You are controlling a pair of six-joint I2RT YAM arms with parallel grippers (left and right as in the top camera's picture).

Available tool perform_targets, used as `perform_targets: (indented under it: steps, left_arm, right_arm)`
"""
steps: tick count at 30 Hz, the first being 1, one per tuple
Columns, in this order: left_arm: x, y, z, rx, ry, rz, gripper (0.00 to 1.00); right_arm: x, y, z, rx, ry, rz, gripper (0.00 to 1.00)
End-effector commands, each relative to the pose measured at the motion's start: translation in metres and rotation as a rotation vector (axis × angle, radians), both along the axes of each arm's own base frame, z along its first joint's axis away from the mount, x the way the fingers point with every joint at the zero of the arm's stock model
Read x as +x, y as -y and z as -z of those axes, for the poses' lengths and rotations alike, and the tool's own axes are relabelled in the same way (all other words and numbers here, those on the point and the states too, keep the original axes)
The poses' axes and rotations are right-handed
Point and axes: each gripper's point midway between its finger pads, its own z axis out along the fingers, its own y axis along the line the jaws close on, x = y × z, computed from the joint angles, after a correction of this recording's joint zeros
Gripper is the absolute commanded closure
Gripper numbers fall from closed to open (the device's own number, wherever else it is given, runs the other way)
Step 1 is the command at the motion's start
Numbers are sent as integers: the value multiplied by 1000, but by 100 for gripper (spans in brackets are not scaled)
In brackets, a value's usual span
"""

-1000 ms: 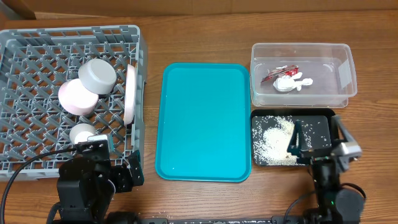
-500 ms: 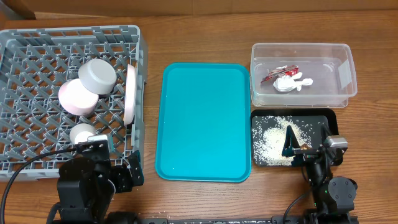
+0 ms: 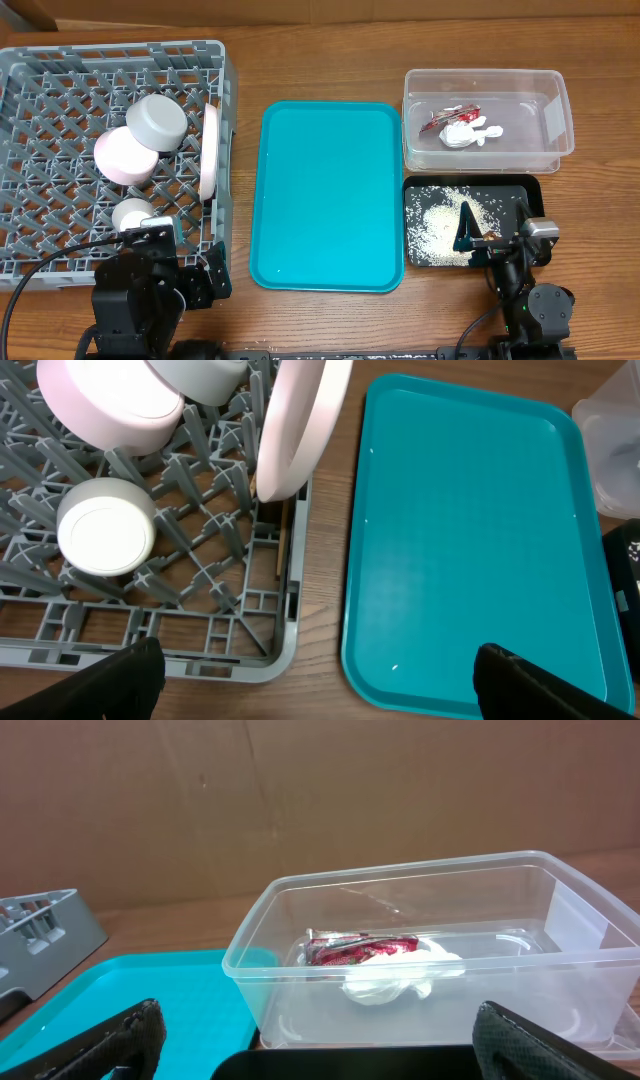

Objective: Sort waste into correct bins and load items into the dishwasher

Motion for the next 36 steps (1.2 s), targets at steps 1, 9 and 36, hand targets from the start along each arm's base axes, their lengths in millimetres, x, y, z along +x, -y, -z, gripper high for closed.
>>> perform_targets:
  steps: [1, 9, 36]
  left_arm:
    - [-1, 0, 0, 19, 7, 14, 0]
    - [23, -1, 11, 21, 228, 6, 0]
    - [74, 15, 71, 46, 682, 102, 0]
  right_arm:
    - [1, 2, 3, -4, -1, 10, 0]
    - [1, 2, 3, -4, -1, 10, 0]
    - [1, 2, 3, -4, -1, 10, 0]
